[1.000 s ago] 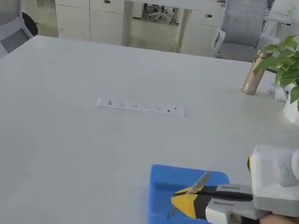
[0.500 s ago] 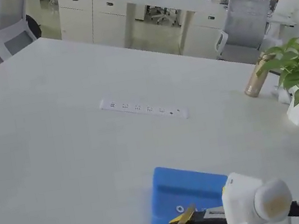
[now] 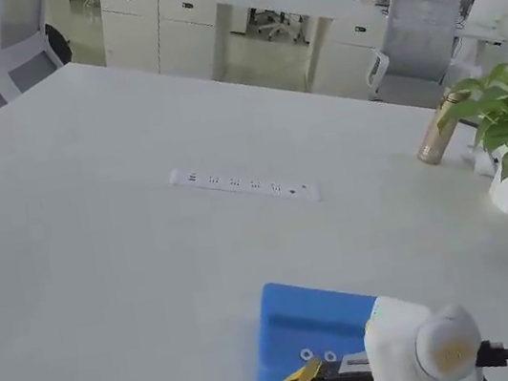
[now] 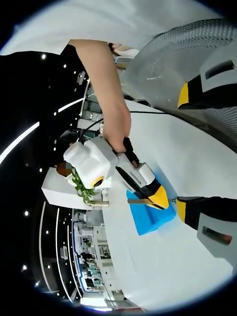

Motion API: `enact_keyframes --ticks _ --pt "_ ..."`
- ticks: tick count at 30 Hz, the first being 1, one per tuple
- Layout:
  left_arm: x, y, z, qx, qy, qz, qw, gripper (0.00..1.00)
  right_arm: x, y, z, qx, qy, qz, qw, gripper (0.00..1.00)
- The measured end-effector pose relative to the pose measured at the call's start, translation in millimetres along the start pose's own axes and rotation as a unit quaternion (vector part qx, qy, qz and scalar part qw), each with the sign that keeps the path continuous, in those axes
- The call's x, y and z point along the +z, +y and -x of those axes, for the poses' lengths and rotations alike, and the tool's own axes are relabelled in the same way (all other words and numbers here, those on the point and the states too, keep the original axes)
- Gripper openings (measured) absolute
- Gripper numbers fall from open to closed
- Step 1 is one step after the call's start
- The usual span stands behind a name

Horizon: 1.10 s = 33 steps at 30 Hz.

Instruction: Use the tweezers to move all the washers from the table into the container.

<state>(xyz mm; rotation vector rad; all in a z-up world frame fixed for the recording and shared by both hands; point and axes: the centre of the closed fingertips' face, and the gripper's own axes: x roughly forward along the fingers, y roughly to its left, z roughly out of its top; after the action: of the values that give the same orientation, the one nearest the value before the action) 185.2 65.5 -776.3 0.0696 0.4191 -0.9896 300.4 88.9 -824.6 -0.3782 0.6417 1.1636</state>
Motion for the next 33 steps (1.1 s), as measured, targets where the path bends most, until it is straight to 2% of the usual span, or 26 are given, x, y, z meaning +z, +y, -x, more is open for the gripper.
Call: enact_keyframes --ticks 2,6,14,17,20,23,27,31,33 --pt "-0.3 -0.1 0.1 0.000 0.001 -0.001 1.0000 0.72 -0.8 1.6 1.0 0.006 0.004 -0.002 1.0000 0.03" --pt "-0.5 0.3 0.3 0.001 0.001 -0.001 1.0000 0.71 9.0 4.4 10.2 0.011 -0.018 -0.017 0.9996 0.03" --pt "-0.2 -0.4 0.2 0.000 0.000 -0.001 1.0000 0.71 42.9 4.3 39.5 0.014 -0.065 -0.035 0.9972 0.03" --pt "0.0 0.3 0.4 0.002 -0.001 0.001 1.0000 0.71 58.8 -6.9 50.4 0.003 -0.093 -0.042 0.9948 0.03" --pt "0.7 1.2 0.5 0.004 -0.003 0.002 1.0000 0.71 66.1 -30.1 56.7 -0.018 -0.107 -0.059 0.9923 0.03" --pt "0.8 1.7 0.6 0.005 -0.003 0.001 1.0000 0.71 65.3 -54.3 56.0 -0.042 -0.109 -0.088 0.9893 0.03" --pt "0.6 1.2 0.5 0.003 -0.002 0.000 1.0000 0.71 53.0 -80.0 44.5 -0.057 -0.085 -0.124 0.9870 0.03" --pt "0.6 1.5 0.7 0.003 -0.003 0.001 1.0000 0.71 45.1 -88.8 30.5 -0.055 -0.068 -0.148 0.9851 0.03" --pt "0.6 1.7 0.8 0.004 -0.003 0.003 1.0000 0.71 42.1 -87.9 22.2 -0.050 -0.055 -0.145 0.9866 0.03"
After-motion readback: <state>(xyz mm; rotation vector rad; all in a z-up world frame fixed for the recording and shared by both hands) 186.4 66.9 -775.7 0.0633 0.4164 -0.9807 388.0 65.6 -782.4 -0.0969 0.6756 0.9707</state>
